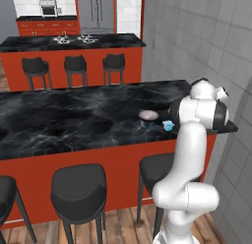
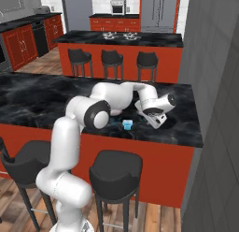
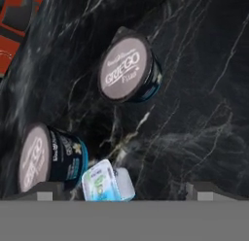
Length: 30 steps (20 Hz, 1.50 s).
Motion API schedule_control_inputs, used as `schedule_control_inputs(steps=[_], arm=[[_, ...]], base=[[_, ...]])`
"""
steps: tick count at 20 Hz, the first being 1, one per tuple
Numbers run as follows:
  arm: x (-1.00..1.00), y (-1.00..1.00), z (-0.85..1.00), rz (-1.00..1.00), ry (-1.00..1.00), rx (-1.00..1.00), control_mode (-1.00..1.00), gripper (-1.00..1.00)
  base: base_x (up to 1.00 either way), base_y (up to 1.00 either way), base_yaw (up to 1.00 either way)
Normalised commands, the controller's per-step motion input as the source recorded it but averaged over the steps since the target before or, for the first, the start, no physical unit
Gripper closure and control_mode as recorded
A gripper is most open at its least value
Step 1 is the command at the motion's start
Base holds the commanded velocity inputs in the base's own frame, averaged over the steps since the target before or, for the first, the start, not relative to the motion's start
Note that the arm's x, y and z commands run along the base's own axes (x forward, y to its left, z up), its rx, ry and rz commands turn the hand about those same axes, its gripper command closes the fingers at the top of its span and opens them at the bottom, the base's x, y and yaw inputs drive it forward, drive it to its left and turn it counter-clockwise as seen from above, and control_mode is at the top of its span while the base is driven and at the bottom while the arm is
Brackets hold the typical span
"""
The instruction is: Stack the yogurt containers by placing the smaller containers on top of the larger containers.
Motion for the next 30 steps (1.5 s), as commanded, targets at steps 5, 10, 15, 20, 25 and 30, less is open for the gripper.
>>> schedule_control_inputs(steps=[5,10,15,20,25,30], arm=[[0.26,0.00,-0.04,0.00,0.00,0.00,-1.00,-1.00],[0.24,0.00,-0.09,0.00,0.00,0.00,-1.00,-1.00],[0.21,0.00,-0.12,0.00,-0.01,0.00,-1.00,-1.00],[0.20,0.00,-0.13,0.00,-0.01,0.00,-1.00,-1.00],[0.18,-0.02,-0.12,0.00,-0.01,0.00,-1.00,-1.00],[0.19,-0.05,-0.14,0.00,-0.01,0.00,-1.00,-1.00]], base=[[0.00,0.00,0.00],[0.00,0.00,0.00],[0.00,0.00,0.00],[0.00,0.00,0.00],[0.00,0.00,0.00],[0.00,0.00,0.00]])
